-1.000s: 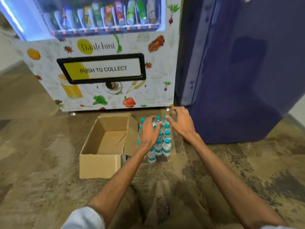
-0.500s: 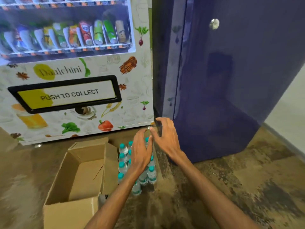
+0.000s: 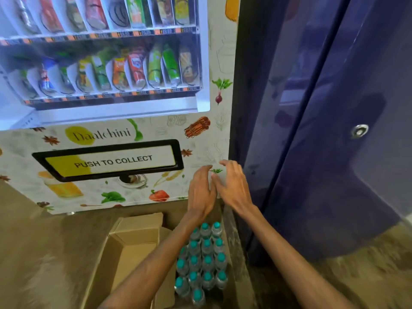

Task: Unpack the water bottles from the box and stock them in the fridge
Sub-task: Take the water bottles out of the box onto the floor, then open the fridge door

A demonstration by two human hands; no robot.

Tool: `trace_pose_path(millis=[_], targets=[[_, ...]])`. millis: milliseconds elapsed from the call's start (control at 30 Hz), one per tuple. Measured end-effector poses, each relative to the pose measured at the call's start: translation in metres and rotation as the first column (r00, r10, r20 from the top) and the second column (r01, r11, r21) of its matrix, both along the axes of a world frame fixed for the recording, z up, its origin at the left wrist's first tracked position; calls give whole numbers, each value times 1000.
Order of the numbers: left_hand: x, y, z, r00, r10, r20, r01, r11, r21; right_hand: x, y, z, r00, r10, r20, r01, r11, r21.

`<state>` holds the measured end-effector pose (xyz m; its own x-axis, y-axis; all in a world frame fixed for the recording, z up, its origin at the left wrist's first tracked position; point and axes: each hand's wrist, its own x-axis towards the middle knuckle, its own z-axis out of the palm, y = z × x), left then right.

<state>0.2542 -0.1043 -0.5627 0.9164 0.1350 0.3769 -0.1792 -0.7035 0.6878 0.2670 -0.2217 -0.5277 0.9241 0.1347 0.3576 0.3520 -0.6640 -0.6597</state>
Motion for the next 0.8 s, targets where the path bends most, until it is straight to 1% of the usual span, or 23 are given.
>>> trace_pose_path(millis=[133, 233, 300, 400, 467, 533, 633, 700, 800], targets=[[11, -12, 10, 999, 40, -22, -40, 999, -11, 19, -10, 11, 999, 43, -19, -44, 998, -43], [5, -25, 38, 998, 63, -21, -63, 998, -3, 21, -24, 38, 995, 96, -2, -96, 995, -17], [8, -31, 66, 999, 36, -5, -36, 999, 30, 25, -30, 68, 991, 132, 6, -132, 991, 14], [25, -43, 123, 999, 35, -25, -33, 997, 72, 28, -36, 115, 991, 133, 21, -134, 988, 78], [33, -54, 168, 998, 68, -20, -67, 997, 30, 26, -45, 148, 994, 111, 20, -112, 985, 129], [37, -61, 210, 998, 58, 5, -58, 998, 6, 26, -52, 185, 994, 101, 35, -105, 983, 150], [20, -75, 278, 999, 39, 33, -37, 999, -31, 19, -62, 251, 995, 99, 15, -100, 980, 171], [12, -77, 319, 999, 46, 25, -44, 998, -52, 16, -65, 296, 995, 101, -1, -99, 978, 184], [4, -74, 379, 995, 100, 1, -99, 991, -91, 11, -64, 365, 992, 124, -12, -120, 977, 177]])
